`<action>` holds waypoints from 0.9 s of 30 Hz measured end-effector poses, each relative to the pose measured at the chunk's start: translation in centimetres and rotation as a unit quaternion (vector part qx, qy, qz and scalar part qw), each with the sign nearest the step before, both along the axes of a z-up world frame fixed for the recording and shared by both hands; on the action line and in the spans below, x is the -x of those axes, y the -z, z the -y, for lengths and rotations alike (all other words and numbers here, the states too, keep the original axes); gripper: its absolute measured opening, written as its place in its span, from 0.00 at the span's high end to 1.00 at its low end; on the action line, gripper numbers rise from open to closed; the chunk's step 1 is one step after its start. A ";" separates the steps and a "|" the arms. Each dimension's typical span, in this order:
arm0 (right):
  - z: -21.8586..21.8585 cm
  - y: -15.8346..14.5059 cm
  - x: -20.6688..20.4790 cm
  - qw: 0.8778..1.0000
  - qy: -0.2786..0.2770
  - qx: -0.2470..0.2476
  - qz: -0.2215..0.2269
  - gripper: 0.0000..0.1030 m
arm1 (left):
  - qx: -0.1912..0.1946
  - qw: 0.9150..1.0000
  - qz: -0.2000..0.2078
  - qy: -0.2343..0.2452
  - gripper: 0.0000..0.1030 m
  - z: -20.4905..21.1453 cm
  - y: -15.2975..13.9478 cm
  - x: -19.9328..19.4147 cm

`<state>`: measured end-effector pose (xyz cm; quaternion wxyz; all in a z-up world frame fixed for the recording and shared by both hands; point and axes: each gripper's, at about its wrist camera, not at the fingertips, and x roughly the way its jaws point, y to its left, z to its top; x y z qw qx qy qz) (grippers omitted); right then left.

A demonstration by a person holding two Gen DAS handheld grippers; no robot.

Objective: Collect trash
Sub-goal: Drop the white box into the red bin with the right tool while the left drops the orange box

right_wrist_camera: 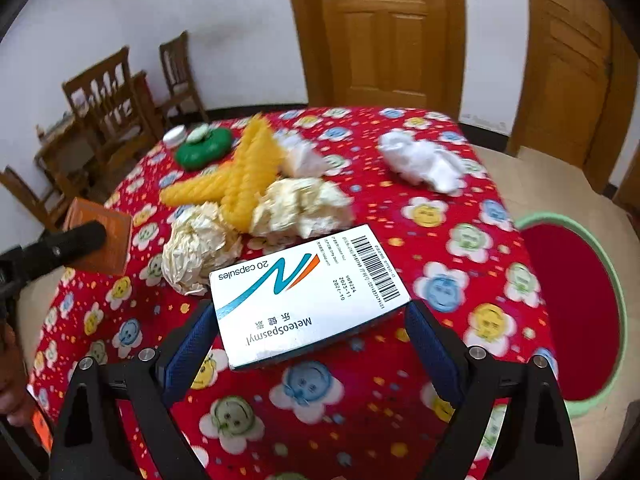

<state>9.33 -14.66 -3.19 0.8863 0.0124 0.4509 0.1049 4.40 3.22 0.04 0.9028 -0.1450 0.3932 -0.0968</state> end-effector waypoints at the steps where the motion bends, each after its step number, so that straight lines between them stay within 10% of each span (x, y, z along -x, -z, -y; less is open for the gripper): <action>1: 0.6 -0.4 0.3 1.000 0.007 -0.005 0.002 0.10 | 0.001 1.000 0.001 0.010 0.54 0.7 -0.3 0.0; 27: 18.9 -0.2 2.6 0.976 0.218 -0.001 0.020 0.09 | -0.005 0.988 -0.009 0.151 0.54 16.4 -1.2 -5.1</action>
